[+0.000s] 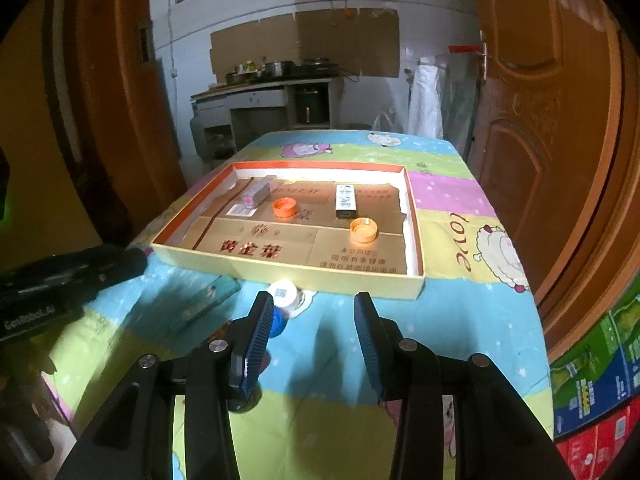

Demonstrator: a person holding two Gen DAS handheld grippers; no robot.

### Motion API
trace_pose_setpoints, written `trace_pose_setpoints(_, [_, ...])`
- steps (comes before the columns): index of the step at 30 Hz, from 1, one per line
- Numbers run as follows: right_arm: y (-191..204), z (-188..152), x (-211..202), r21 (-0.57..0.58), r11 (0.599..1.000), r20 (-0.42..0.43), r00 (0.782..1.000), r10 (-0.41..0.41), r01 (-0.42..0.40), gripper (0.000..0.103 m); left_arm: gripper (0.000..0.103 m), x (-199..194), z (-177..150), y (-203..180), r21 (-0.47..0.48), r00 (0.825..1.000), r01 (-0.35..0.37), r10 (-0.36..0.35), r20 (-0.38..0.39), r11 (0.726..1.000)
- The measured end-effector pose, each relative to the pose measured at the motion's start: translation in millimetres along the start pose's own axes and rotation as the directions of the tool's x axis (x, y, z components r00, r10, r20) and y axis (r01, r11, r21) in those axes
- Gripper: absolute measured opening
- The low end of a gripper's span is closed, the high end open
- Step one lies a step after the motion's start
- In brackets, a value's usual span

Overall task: Organize rigid objects
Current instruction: 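Move both tools back from the tray toward the caps and boxes on the tablecloth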

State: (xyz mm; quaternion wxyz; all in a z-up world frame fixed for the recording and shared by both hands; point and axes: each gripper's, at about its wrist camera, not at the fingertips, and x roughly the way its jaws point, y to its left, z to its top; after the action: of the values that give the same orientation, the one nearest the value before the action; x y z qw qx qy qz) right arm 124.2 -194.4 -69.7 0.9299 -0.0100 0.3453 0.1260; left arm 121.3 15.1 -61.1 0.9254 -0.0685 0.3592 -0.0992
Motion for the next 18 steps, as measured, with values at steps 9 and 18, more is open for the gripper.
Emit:
trace_pose_setpoints(9, [13.2,-13.7,-10.9,-0.021,1.000,-0.011,1.000,0.016,-0.016,0.043,0.058,4.8,-14.8,0.8,0.013,1.000,0.014,-0.014,-0.020,1.000])
trace_pose_setpoints(18, [25.1,-34.1,-1.5,-0.029,0.998,-0.064,0.997,0.047,-0.049,0.043,0.058,40.9,-18.9,-0.5,0.109,0.994,0.033,-0.022,-0.103,0.994])
